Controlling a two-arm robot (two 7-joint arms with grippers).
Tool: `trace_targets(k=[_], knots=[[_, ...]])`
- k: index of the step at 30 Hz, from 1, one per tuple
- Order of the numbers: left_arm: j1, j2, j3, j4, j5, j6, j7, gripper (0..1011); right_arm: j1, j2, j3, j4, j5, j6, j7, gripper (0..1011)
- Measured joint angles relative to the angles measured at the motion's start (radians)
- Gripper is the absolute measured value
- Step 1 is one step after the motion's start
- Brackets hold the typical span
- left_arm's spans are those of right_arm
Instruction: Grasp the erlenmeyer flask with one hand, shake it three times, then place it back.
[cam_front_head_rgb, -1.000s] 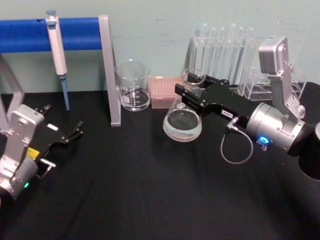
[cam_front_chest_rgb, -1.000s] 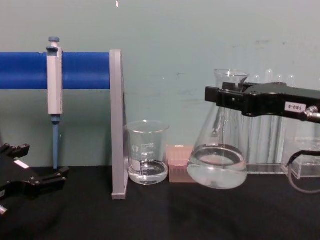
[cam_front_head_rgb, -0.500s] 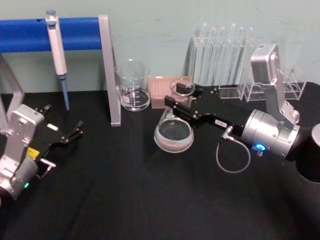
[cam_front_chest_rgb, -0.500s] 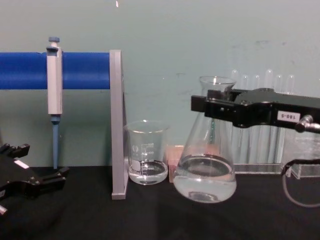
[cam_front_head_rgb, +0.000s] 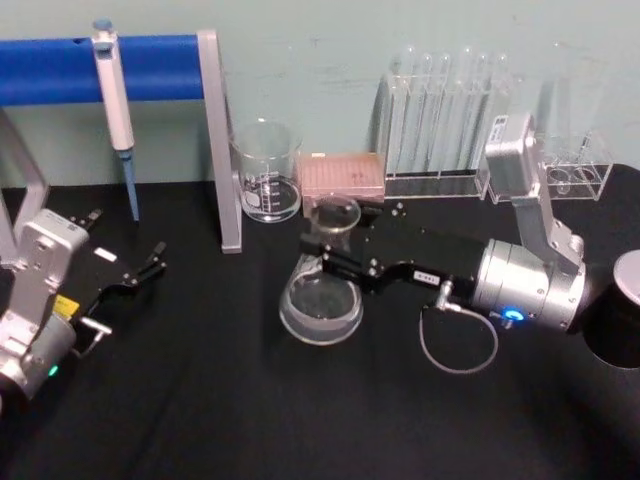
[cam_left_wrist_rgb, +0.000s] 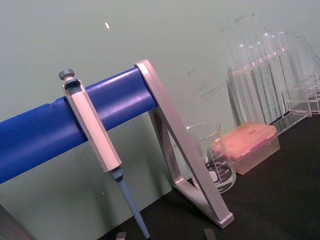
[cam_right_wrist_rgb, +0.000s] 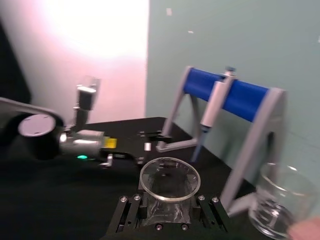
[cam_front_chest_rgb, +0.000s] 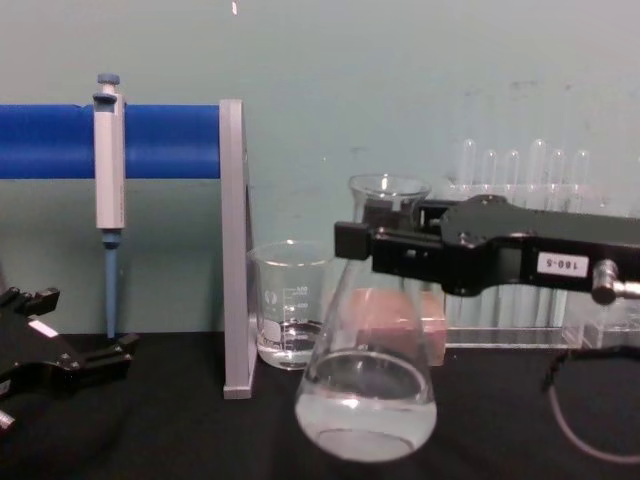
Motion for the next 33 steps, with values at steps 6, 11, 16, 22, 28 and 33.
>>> trace_targets(k=[6, 11, 16, 22, 28, 33], knots=[[0.000, 0.000, 0.000, 0.000, 0.000, 0.000, 0.000, 1001, 0.014, 0.019, -0.034, 0.004, 0.015, -0.021, 0.063, 450], [0.000, 0.000, 0.000, 0.000, 0.000, 0.000, 0.000, 1001, 0.021, 0.031, -0.052, 0.005, 0.027, -0.031, 0.094, 450], [0.000, 0.000, 0.000, 0.000, 0.000, 0.000, 0.000, 1001, 0.028, 0.044, -0.069, 0.005, 0.039, -0.041, 0.119, 450], [0.000, 0.000, 0.000, 0.000, 0.000, 0.000, 0.000, 1001, 0.034, 0.059, -0.089, 0.003, 0.053, -0.055, 0.147, 450], [0.000, 0.000, 0.000, 0.000, 0.000, 0.000, 0.000, 1001, 0.039, 0.069, -0.103, -0.001, 0.060, -0.068, 0.164, 450], [0.000, 0.000, 0.000, 0.000, 0.000, 0.000, 0.000, 1001, 0.039, 0.078, -0.114, -0.008, 0.065, -0.076, 0.172, 450]])
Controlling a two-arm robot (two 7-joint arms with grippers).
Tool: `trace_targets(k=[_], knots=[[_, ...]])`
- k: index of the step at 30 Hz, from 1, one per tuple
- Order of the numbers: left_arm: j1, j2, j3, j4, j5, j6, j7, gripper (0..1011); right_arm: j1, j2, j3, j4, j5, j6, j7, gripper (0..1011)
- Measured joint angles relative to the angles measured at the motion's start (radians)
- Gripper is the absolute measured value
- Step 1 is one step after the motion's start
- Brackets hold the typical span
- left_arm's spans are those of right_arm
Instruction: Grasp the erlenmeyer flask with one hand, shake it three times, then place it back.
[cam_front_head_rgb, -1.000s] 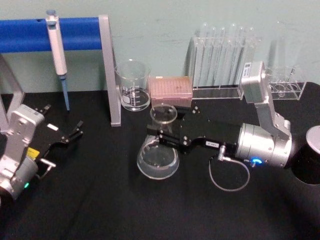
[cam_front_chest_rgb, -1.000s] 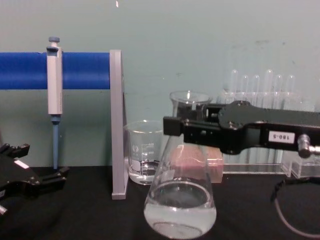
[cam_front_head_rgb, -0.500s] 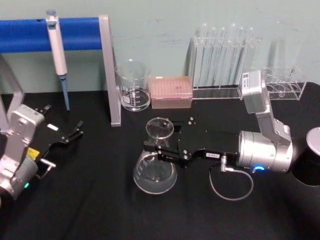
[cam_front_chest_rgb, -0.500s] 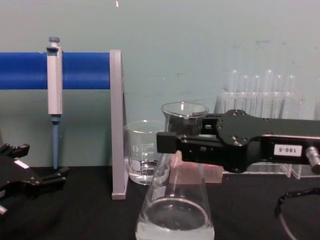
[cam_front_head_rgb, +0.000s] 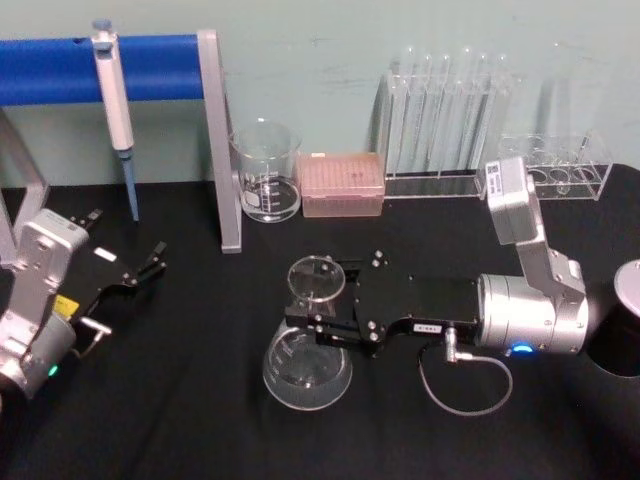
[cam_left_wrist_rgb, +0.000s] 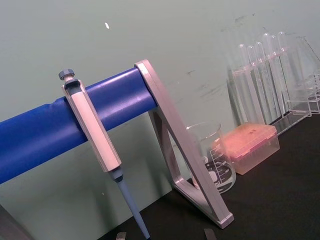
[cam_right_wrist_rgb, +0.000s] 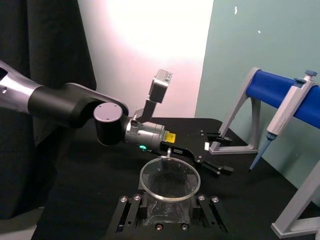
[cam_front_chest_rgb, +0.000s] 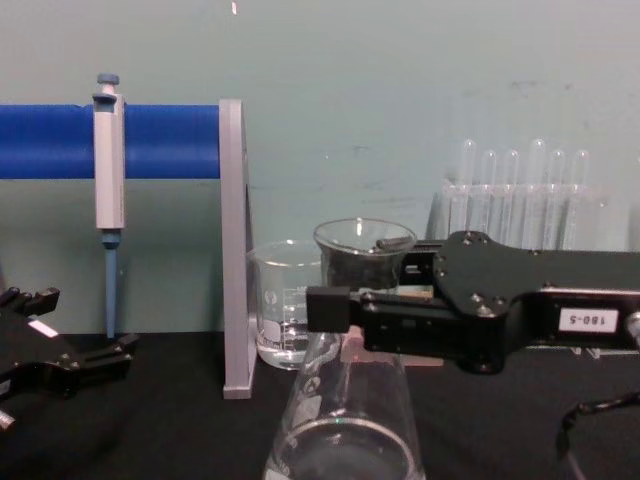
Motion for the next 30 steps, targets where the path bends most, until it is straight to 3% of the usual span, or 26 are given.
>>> trace_targets(k=[9, 14, 20, 30], knots=[[0.000, 0.000, 0.000, 0.000, 0.000, 0.000, 0.000, 1001, -0.002, 0.011, -0.012, -0.012, 0.006, -0.008, 0.006, 450], [0.000, 0.000, 0.000, 0.000, 0.000, 0.000, 0.000, 1001, -0.008, 0.008, -0.010, -0.016, 0.007, -0.005, -0.022, 450], [0.000, 0.000, 0.000, 0.000, 0.000, 0.000, 0.000, 1001, -0.024, -0.009, 0.012, -0.022, 0.008, 0.018, -0.103, 450], [0.000, 0.000, 0.000, 0.000, 0.000, 0.000, 0.000, 1001, -0.059, -0.074, 0.075, -0.023, -0.028, 0.057, -0.320, 450]])
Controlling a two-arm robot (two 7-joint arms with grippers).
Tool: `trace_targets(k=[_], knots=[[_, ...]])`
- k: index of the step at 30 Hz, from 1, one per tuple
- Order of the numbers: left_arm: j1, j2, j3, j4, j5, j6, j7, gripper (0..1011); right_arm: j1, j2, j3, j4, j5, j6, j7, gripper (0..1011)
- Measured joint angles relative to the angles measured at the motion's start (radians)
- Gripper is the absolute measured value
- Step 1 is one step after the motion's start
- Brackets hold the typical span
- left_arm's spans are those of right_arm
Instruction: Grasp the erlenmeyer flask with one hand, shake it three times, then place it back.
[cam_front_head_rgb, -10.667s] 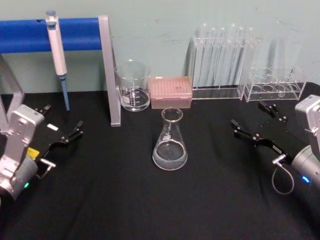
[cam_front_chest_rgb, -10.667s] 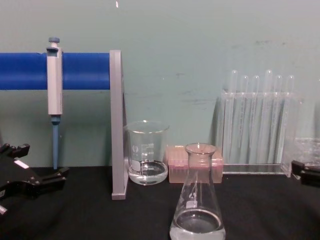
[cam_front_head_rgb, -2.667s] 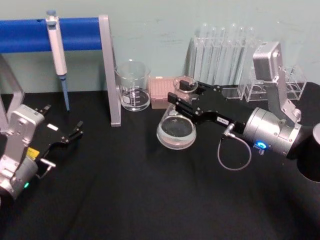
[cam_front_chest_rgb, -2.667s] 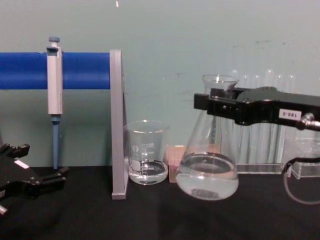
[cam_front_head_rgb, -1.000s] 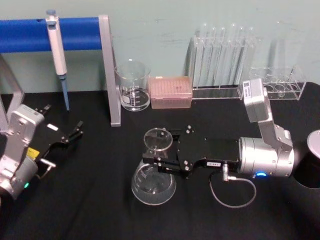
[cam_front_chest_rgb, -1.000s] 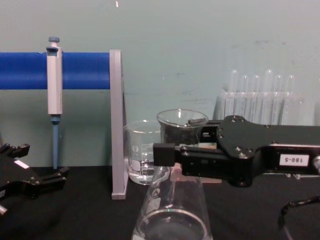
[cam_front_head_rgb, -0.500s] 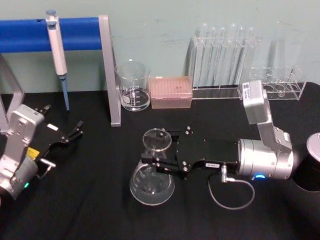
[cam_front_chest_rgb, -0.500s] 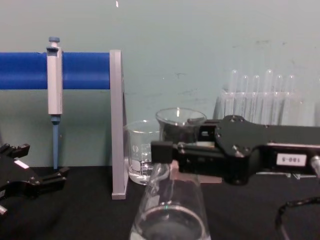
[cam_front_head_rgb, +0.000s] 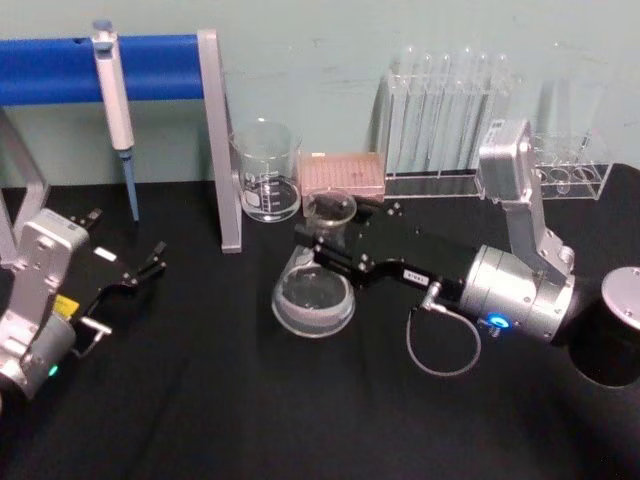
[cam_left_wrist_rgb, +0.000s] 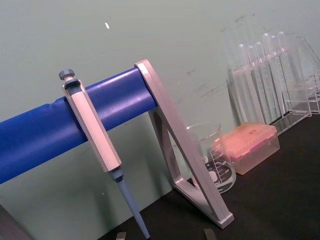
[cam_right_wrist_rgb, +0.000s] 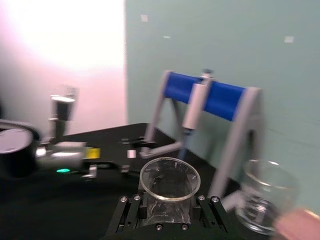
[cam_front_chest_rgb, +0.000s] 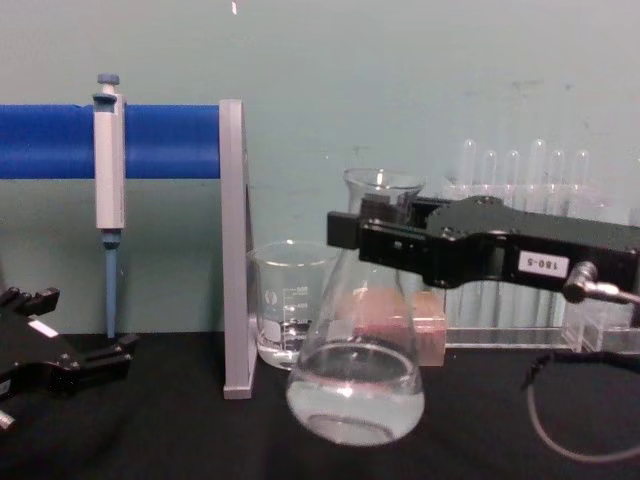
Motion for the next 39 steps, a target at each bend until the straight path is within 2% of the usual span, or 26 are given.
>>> trace_targets(k=[1, 3, 10, 14, 20, 25, 39], knots=[[0.000, 0.000, 0.000, 0.000, 0.000, 0.000, 0.000, 1001, -0.002, -0.005, 0.004, 0.001, -0.005, 0.001, -0.013, 450], [0.000, 0.000, 0.000, 0.000, 0.000, 0.000, 0.000, 1001, -0.008, -0.024, 0.019, 0.009, -0.036, 0.004, -0.076, 450], [0.000, 0.000, 0.000, 0.000, 0.000, 0.000, 0.000, 1001, -0.022, -0.062, 0.056, 0.024, -0.090, 0.015, -0.197, 450], [0.000, 0.000, 0.000, 0.000, 0.000, 0.000, 0.000, 1001, -0.026, -0.080, 0.076, 0.033, -0.104, 0.027, -0.247, 450], [0.000, 0.000, 0.000, 0.000, 0.000, 0.000, 0.000, 1001, -0.037, -0.123, 0.121, 0.058, -0.141, 0.042, -0.360, 450], [0.000, 0.000, 0.000, 0.000, 0.000, 0.000, 0.000, 1001, -0.038, -0.146, 0.146, 0.077, -0.162, 0.054, -0.404, 450], [0.000, 0.000, 0.000, 0.000, 0.000, 0.000, 0.000, 1001, -0.036, -0.182, 0.181, 0.104, -0.208, 0.084, -0.445, 450]])
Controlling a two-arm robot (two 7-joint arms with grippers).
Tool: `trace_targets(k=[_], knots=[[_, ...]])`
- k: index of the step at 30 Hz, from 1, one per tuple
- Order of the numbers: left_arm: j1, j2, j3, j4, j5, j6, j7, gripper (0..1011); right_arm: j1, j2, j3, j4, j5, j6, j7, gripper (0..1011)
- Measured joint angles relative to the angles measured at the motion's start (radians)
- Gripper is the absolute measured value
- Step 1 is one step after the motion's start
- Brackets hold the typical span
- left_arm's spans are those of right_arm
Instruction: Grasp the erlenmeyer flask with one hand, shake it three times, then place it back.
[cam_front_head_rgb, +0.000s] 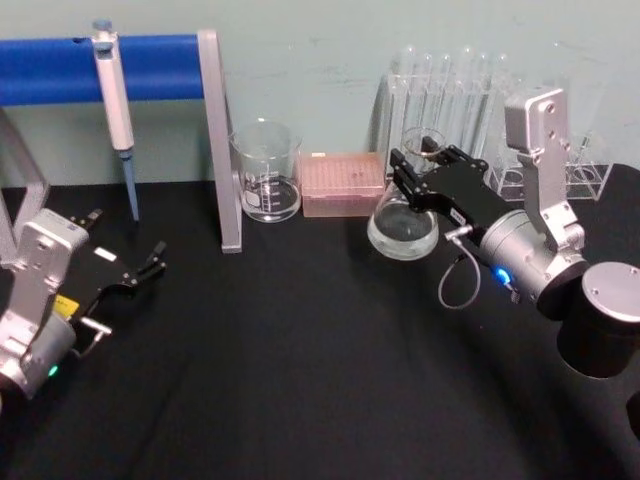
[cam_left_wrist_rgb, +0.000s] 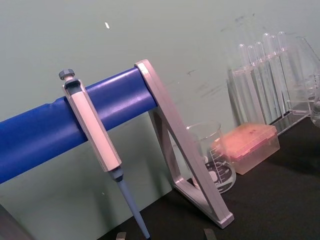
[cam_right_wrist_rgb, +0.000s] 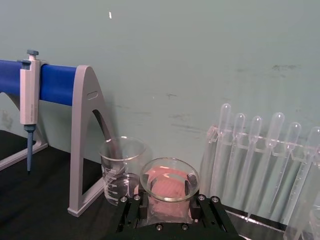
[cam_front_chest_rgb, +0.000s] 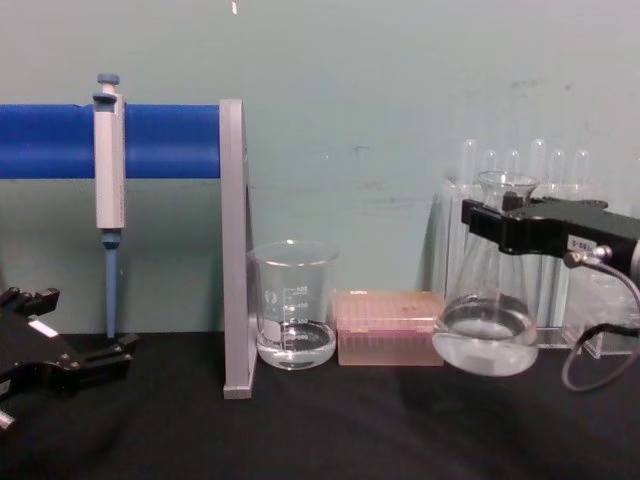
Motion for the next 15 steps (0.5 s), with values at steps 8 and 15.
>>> trace_targets(k=[8, 15], knots=[[0.000, 0.000, 0.000, 0.000, 0.000, 0.000, 0.000, 1001, -0.004, -0.009, 0.009, 0.000, -0.009, 0.001, 0.030, 450], [0.000, 0.000, 0.000, 0.000, 0.000, 0.000, 0.000, 1001, -0.012, 0.004, 0.001, -0.017, -0.010, -0.004, 0.115, 450]])
